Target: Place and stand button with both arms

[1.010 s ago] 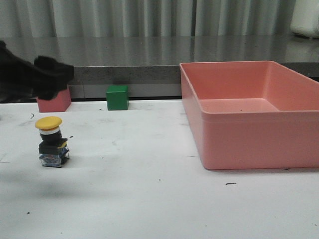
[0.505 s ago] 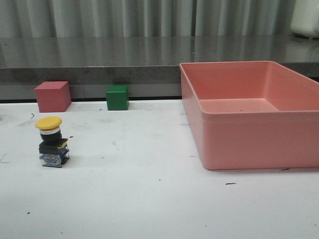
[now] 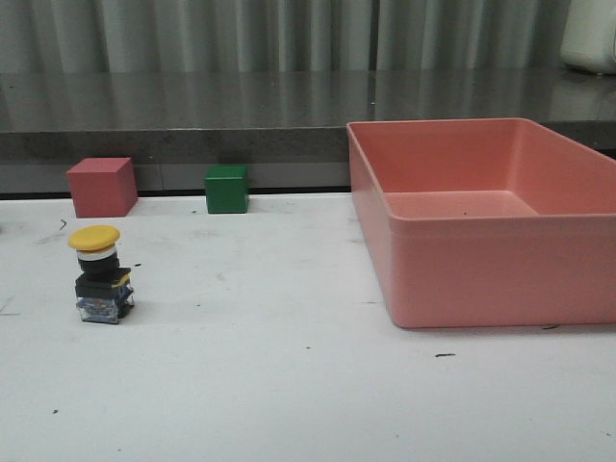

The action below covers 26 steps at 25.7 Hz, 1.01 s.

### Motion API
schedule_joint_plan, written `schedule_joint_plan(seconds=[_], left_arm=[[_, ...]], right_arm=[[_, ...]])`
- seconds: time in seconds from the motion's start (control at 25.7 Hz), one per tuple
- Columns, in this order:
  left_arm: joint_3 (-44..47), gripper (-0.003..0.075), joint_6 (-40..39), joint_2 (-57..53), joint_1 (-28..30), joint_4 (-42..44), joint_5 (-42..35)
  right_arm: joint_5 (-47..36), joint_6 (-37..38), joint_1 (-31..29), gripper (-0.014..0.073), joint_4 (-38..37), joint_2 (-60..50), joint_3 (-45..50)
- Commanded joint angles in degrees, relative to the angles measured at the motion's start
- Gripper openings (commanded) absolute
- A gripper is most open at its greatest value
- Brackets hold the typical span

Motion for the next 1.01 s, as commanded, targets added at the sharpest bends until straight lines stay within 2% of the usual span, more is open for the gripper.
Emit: schedule_joint_plan(seconds=[0.0, 0.27, 0.97], left_arm=[[-1.6, -0.002, -0.16, -3.77, 0.08, 0.26, 0.56], [-1.6, -0.002, -0.16, -9.28, 0.08, 0.26, 5.26], [-1.6, -0.002, -0.16, -9.28, 0.08, 0.26, 5.26]], right_arm=[[-4.83, -0.58, -0.26, -0.0062, -0.04, 0.69, -1.35], [-4.83, -0.58, -0.26, -0.0062, -0.04, 0.69, -1.35], [-4.83, -0.58, -0.26, -0.0062, -0.04, 0.69, -1.35]])
